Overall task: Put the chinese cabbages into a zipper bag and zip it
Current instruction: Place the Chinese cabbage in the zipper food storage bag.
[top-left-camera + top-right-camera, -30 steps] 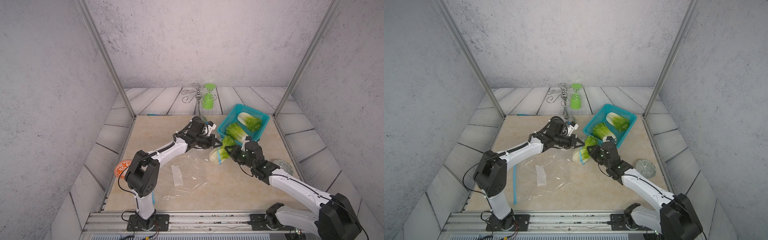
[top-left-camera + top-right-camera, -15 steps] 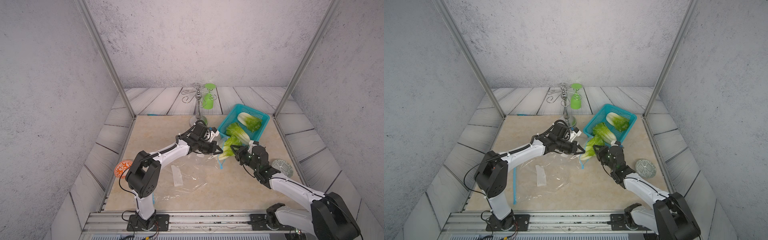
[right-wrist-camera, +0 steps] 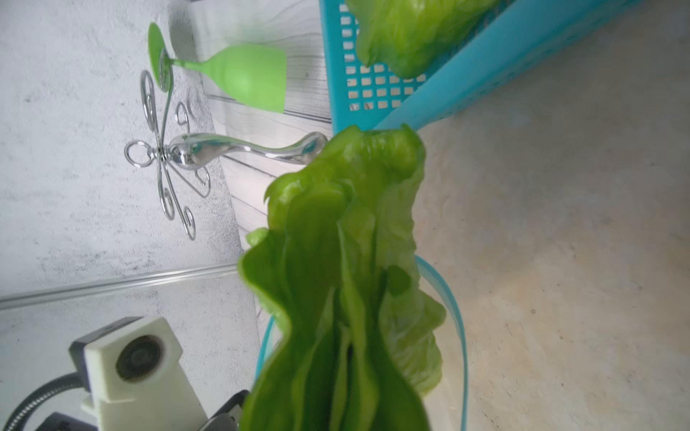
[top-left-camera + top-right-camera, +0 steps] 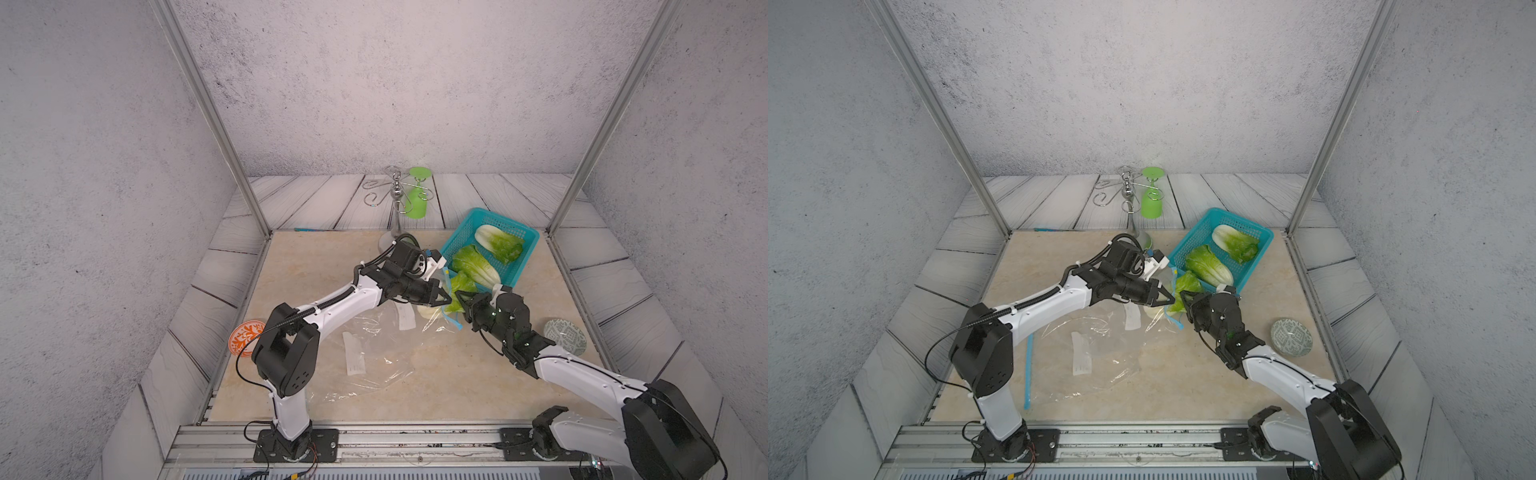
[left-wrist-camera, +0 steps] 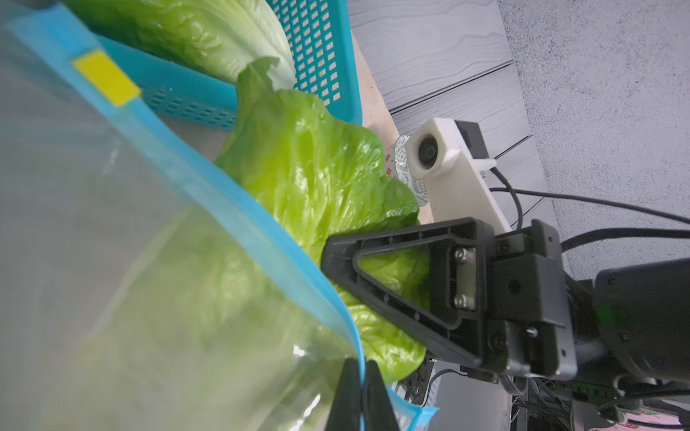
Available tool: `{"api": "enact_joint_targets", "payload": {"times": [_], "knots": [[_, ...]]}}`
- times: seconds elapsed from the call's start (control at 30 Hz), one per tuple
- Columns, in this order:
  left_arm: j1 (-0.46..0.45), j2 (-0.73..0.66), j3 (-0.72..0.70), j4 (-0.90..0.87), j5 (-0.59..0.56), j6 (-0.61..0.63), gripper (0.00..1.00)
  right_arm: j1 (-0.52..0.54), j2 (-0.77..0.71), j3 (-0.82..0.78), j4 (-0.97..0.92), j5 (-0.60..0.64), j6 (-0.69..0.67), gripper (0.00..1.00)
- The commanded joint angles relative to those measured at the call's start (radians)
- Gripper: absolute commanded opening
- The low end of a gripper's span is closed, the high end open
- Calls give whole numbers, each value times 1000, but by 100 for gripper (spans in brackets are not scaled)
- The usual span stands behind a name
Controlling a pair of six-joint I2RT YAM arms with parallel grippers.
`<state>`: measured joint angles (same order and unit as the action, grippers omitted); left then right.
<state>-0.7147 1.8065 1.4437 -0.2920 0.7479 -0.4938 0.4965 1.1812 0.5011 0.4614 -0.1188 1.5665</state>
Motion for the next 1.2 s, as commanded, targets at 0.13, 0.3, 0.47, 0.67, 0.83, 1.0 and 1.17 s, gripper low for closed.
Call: {"api": "enact_joint_targets", "payload": {"times": [0.13, 0.3, 0.47, 0.67, 0.83, 1.0, 1.17], "knots": [[15, 57, 114, -70, -15, 83, 0, -50, 26, 82, -59, -267, -135, 0], [27, 60, 125, -97, -32, 107, 0, -130, 107, 155, -117, -525, -228, 0], [46, 56, 113, -101, -54, 115, 0, -143, 181, 185, -154, -741, -282, 1], [70, 47, 110, -116, -70, 133, 0, -161, 195, 191, -237, -836, -380, 2], [71, 52, 118, -86, -40, 106, 0, -165, 238, 229, -305, -888, -453, 3], [27, 45, 145, -62, -8, 94, 0, -163, 312, 259, -314, -877, -413, 4], [-1, -3, 101, -27, 27, 83, 0, -158, 304, 295, -398, -745, -343, 7]]}}
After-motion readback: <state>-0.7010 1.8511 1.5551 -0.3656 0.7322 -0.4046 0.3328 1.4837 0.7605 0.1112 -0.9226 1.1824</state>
